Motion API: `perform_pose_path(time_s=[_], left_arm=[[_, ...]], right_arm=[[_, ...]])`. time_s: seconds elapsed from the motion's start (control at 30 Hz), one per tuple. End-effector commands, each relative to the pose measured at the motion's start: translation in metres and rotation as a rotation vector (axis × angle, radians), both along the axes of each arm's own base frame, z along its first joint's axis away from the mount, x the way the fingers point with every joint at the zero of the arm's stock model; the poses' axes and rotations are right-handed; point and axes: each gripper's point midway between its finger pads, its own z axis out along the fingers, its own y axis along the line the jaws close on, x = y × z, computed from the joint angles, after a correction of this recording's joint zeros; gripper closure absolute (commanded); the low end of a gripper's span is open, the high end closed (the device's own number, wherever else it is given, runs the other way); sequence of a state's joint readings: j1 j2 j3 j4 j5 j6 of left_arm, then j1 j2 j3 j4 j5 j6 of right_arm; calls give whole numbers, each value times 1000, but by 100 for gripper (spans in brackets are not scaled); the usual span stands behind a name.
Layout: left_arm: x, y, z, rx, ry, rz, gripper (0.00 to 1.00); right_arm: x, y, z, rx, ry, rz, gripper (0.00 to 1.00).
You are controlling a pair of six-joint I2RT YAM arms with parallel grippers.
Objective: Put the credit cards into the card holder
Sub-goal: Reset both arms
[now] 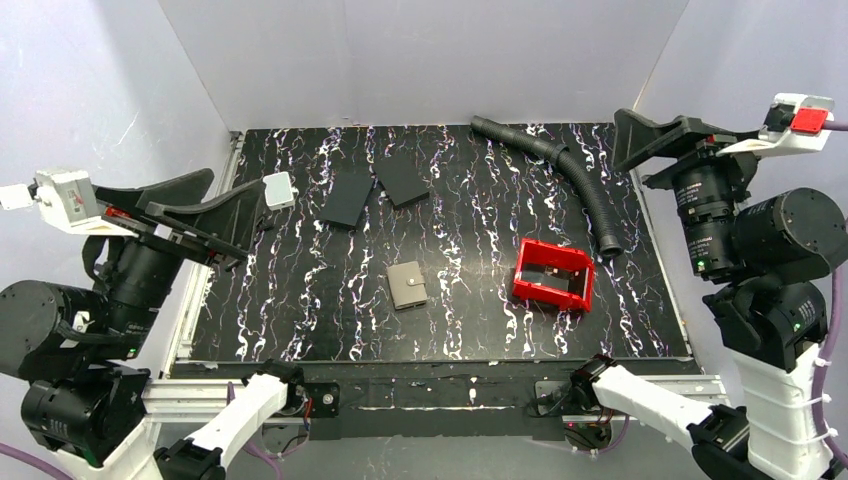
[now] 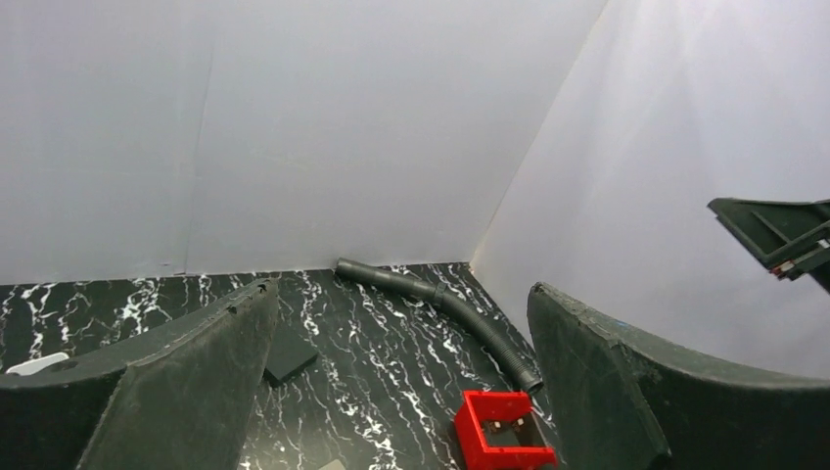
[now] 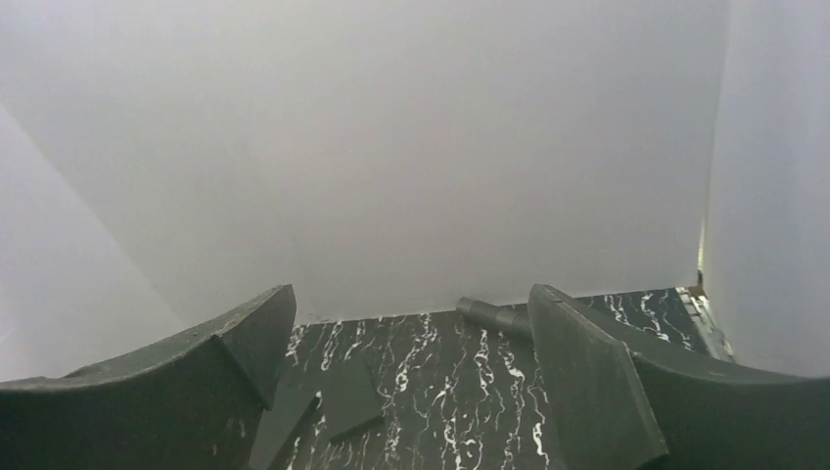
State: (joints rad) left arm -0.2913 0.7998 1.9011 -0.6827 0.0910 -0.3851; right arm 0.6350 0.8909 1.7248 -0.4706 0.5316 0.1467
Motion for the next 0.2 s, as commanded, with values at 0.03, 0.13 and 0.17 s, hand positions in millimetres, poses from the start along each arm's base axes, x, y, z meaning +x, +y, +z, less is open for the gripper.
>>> perform_pose_path(time_s=[0.03, 0.13, 0.17], left_arm=[[19, 0, -12, 43, 39, 31, 2], [20, -2, -12, 48, 41, 20, 2], [20, -3, -12, 50, 39, 15, 2]], right_arm=[[16, -8, -7, -18, 47, -102, 2], [16, -2, -12, -37, 52, -68, 2], [16, -2, -12, -35, 57, -72, 2]])
